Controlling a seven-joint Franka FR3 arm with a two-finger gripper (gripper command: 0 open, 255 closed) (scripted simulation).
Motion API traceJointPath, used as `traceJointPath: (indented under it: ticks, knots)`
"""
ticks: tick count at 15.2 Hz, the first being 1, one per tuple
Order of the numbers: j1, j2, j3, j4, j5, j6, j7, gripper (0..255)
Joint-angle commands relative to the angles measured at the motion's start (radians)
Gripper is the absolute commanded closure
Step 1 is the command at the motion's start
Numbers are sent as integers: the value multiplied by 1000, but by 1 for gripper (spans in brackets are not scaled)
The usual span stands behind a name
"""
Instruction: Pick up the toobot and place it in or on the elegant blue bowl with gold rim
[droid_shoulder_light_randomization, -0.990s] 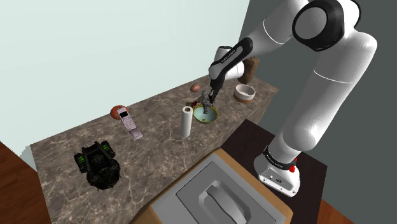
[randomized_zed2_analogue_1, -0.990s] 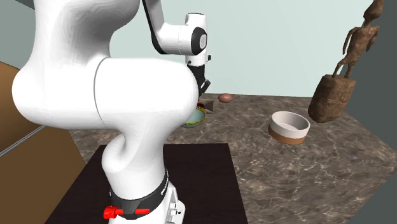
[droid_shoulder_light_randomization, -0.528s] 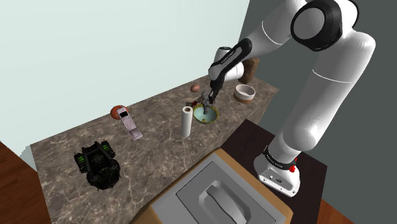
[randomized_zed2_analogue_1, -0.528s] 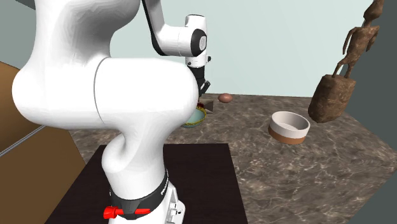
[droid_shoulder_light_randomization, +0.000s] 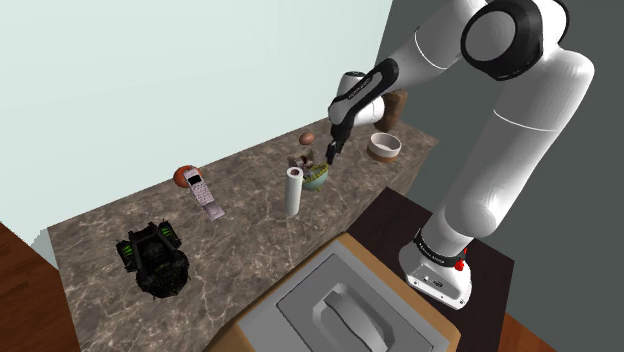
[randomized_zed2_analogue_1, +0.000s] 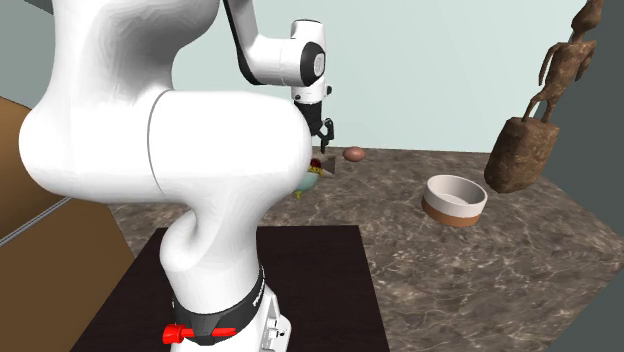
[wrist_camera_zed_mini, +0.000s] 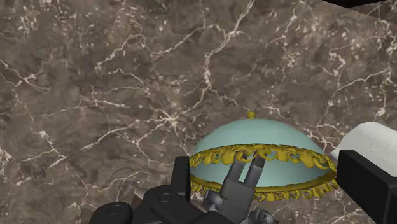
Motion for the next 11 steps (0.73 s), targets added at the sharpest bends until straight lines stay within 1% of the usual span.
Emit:
traceJointPath:
  ticks: [1, 3, 11]
  knots:
    - [3, -47, -7, 8, -28, -52, 20, 0]
    - [4, -102, -11, 18, -56, -115, 40, 0]
    - [3, -102, -10, 18, -56, -115, 41, 0]
